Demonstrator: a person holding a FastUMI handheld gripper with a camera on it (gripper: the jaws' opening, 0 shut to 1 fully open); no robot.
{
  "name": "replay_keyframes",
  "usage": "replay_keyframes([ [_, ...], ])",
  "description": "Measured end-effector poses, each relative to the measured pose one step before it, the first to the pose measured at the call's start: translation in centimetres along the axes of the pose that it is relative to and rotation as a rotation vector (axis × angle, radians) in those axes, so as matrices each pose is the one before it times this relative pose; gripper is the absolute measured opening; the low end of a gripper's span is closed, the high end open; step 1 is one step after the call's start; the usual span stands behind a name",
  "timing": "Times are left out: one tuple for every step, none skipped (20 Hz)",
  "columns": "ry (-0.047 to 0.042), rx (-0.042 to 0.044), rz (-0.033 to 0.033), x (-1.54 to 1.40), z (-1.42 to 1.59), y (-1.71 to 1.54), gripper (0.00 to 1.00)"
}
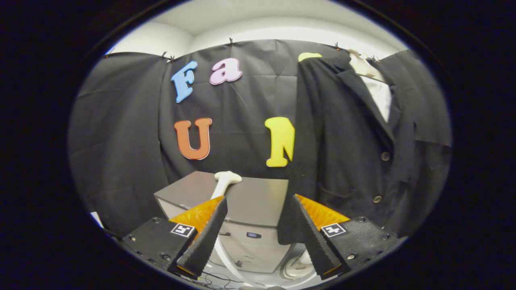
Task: Iron the clothes twice with a garment steamer, once on the left side and once on the right side.
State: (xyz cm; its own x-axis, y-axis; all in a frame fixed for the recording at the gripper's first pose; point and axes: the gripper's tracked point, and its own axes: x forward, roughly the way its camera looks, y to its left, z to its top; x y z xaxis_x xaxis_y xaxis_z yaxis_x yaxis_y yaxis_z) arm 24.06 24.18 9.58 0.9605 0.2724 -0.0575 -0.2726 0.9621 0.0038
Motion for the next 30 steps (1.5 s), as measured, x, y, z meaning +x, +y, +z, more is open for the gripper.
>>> replay_keyframes([
  [0.00525,-0.00031,0.01509,1.815,0.52,1.019,0.99],
  [0.01282,-0.00297,0.01374,1.804,0.209,1.003,0.99],
  [0.01213,-0.00356,0.01335,1.811,0.196,0.919,0.99],
  [0.01687,-0.00286,0.01065,1.763,0.178,0.832,0.99],
  [0.01729,0.00132,0.01537,1.813,-0.014,0.822,0.99],
  [0.02013,0.00236,0.01031,1.713,-0.003,0.722,0.99],
  [0.02273,-0.00076,0.01025,1.669,0.041,0.635,0.99],
  [0.02768,0.00247,0.01927,1.474,-0.335,0.935,0.99],
  [0.02469,0.00049,0.00845,1.522,-0.051,0.689,0.99],
  [0.02116,0.00047,-0.00397,1.71,-0.088,0.068,0.99],
  [0.02867,-0.00037,-0.0009,1.554,-0.191,0.25,0.99],
  [0.02856,0.00059,-0.00358,1.292,-0.39,0.247,0.98],
  [0.02946,0.00623,-0.00532,1.461,-0.209,0.106,0.98],
  [0.03529,-0.00024,0.00048,1.358,-0.302,0.184,0.98],
  [0.02963,0.00145,-0.00786,1.341,-0.218,0.049,0.98],
  [0.02824,0.00251,-0.00951,1.187,-0.122,-0.079,0.97],
  [0.04045,0.00626,-0.00212,0.817,-0.273,-0.019,0.96],
  [0.03841,0.00814,0.00641,1.005,-0.686,0.19,0.96],
  [0.03404,0.011,-0.00182,0.669,-0.278,-0.054,0.95],
  [0.029,0.00492,-0.00205,0.471,-0.268,-0.108,0.95],
  [0.02772,-0.00213,0.0018,0.322,-0.339,0.081,0.94],
  [0.02535,-0.00507,-0.00046,0.613,-0.267,0.195,0.92],
  [0.02178,-0.00785,0.00508,0.502,-0.254,0.476,0.88],
  [0.02139,-0.00617,0.00076,0.547,-0.332,0.413,0.85],
  [0.01753,0.00431,0.00231,0.233,-0.178,0.087,0.78],
  [0.01131,-0.00154,-0.00319,0.156,-0.259,-0.093,0.75],
  [-0.00774,-0.011,-0.00799,-0.014,0.434,-0.09,0.72],
  [0.01403,0.00056,-0.01628,0.388,-0.269,-0.412,0.72],
  [-0.00105,0.01308,-0.01595,-0.023,0.294,-0.174,0.59],
  [0.01074,0.01011,-0.00871,0.179,-0.064,-0.129,0.55],
])
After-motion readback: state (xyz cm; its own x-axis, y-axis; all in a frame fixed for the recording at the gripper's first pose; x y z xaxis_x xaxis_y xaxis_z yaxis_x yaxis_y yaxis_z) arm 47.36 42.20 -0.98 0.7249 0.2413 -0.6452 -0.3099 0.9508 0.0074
